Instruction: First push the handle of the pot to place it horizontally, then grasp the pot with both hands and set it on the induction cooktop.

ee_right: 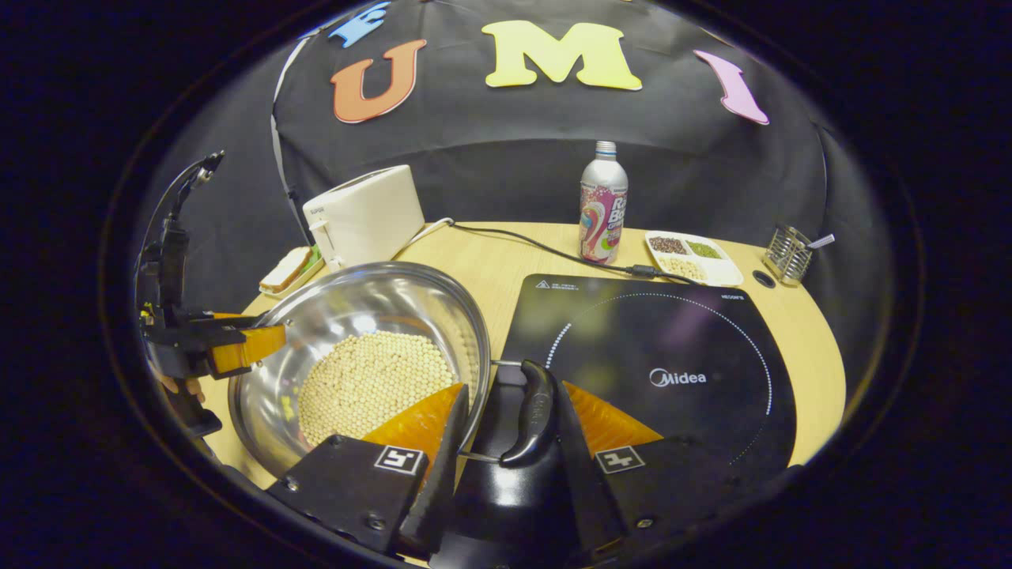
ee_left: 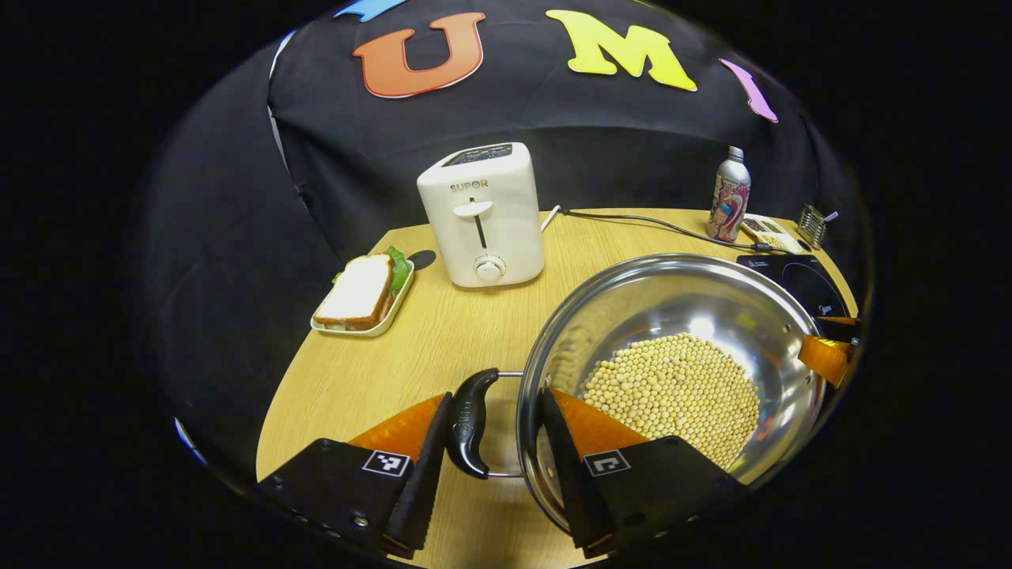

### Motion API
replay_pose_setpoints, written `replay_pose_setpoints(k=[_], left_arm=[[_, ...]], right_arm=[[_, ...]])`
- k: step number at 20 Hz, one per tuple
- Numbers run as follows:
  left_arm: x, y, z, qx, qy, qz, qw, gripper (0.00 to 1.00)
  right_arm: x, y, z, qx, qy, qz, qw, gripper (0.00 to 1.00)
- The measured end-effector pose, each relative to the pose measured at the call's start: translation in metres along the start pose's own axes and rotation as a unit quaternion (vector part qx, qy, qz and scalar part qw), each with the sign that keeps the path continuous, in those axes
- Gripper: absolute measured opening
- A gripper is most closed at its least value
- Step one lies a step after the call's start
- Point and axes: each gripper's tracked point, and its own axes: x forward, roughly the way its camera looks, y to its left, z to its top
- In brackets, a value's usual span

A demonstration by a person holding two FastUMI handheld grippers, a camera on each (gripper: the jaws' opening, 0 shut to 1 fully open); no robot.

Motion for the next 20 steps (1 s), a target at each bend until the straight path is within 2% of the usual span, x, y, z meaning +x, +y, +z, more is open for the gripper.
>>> replay_pose_setpoints(k=[1, 2, 3, 4, 7, 8, 9, 16, 20], left_arm=[[-0.005, 0.0, -0.002, -0.002, 0.001, 0.001, 1.0, 0.61], [-0.008, 0.001, -0.001, -0.003, -0.001, 0.003, 1.0, 0.61], [-0.012, 0.0, -0.001, -0.003, -0.003, 0.005, 1.0, 0.7], [-0.016, 0.002, -0.001, -0.004, -0.003, 0.007, 1.0, 0.61], [-0.034, 0.006, 0.001, -0.015, -0.007, 0.003, 1.0, 0.61], [-0.041, 0.006, 0.002, -0.016, -0.009, 0.002, 1.0, 0.7], [-0.05, 0.007, 0.004, -0.017, -0.011, 0.004, 1.0, 0.61], [-0.111, 0.01, 0.019, -0.043, -0.029, 0.0, 0.999, 0.61], [-0.136, 0.002, 0.034, -0.03, -0.041, 0.011, 0.999, 0.61]], right_arm=[[-0.003, -0.001, -0.002, 0.0, 0.004, -0.001, 1.0, 0.59], [-0.004, 0.0, -0.002, 0.005, 0.006, 0.001, 1.0, 0.61], [-0.008, 0.001, -0.004, 0.009, 0.009, 0.006, 1.0, 0.58], [-0.012, 0.003, -0.004, 0.015, 0.009, 0.014, 1.0, 0.61], [-0.03, 0.006, 0.002, 0.019, 0.002, 0.029, 0.999, 0.57], [-0.037, 0.006, 0.006, 0.021, 0.0, 0.034, 0.999, 0.57], [-0.046, 0.008, 0.009, 0.022, 0.0, 0.042, 0.999, 0.57], [-0.102, 0.01, 0.038, 0.025, -0.008, 0.099, 0.995, 0.59], [-0.126, -0.001, 0.052, 0.02, -0.009, 0.118, 0.993, 0.56]])
